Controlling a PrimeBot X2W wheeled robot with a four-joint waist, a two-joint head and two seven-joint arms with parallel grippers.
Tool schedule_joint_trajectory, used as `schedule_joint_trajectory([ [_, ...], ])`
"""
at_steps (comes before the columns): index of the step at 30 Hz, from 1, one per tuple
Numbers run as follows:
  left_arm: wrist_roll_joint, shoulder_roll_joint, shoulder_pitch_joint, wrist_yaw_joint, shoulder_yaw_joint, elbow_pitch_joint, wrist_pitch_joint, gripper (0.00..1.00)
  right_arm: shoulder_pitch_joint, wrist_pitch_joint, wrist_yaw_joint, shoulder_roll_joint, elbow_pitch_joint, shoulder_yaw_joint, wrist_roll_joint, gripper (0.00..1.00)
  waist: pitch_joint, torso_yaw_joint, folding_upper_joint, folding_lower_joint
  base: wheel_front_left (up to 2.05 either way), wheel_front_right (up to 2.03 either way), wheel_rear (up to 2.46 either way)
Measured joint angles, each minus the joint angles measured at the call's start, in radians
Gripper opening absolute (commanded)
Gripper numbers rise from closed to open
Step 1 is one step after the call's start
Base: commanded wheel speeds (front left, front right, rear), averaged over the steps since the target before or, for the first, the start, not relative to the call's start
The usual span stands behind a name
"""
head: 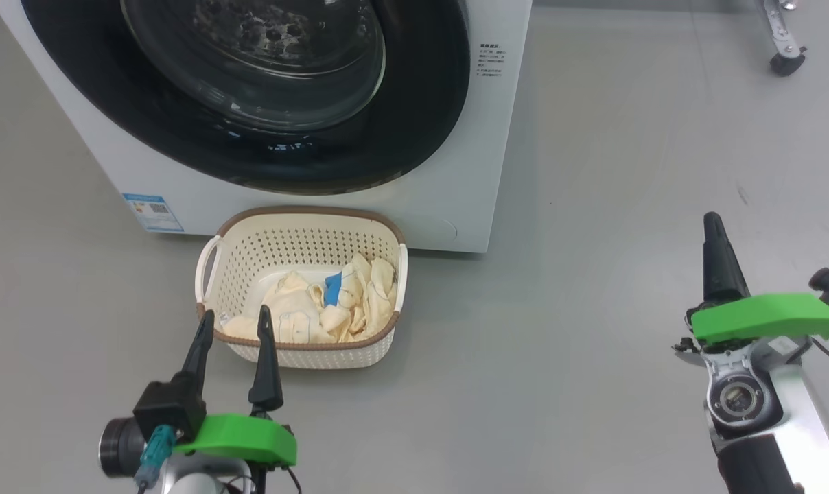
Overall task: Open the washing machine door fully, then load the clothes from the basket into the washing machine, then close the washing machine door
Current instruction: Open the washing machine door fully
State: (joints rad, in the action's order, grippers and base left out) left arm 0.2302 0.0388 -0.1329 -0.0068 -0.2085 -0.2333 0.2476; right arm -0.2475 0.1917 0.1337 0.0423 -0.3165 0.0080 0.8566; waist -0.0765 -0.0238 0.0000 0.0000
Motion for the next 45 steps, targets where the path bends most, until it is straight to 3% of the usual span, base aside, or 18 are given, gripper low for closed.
schedule_joint_trajectory([
  [5,0.011,0.000,-0.013,0.000,-0.010,-0.001,0.000,1.00,-0.025,-0.059,0.000,0.000,0.041,-0.026,0.158,0.00,-0.029,-0.021,0.0000,0.0000,0.00,0.00,0.00],
  [12,0.010,0.000,-0.029,-0.001,-0.010,-0.002,0.000,1.00,-0.103,-0.146,0.000,0.016,0.069,-0.083,0.232,0.00,-0.072,-0.041,0.0000,0.0000,0.00,0.00,0.00],
  [21,0.011,0.000,-0.077,-0.001,-0.014,0.007,0.000,1.00,-0.284,-0.298,0.000,0.081,0.067,-0.076,0.254,0.00,-0.145,-0.059,0.0000,0.0001,0.00,0.00,0.00],
  [45,0.066,-0.002,-0.201,0.016,-0.109,0.037,0.000,1.00,-0.692,-0.475,0.000,0.168,-0.090,-0.021,0.291,0.00,-0.334,-0.152,0.0000,0.0001,0.00,0.00,0.00],
])
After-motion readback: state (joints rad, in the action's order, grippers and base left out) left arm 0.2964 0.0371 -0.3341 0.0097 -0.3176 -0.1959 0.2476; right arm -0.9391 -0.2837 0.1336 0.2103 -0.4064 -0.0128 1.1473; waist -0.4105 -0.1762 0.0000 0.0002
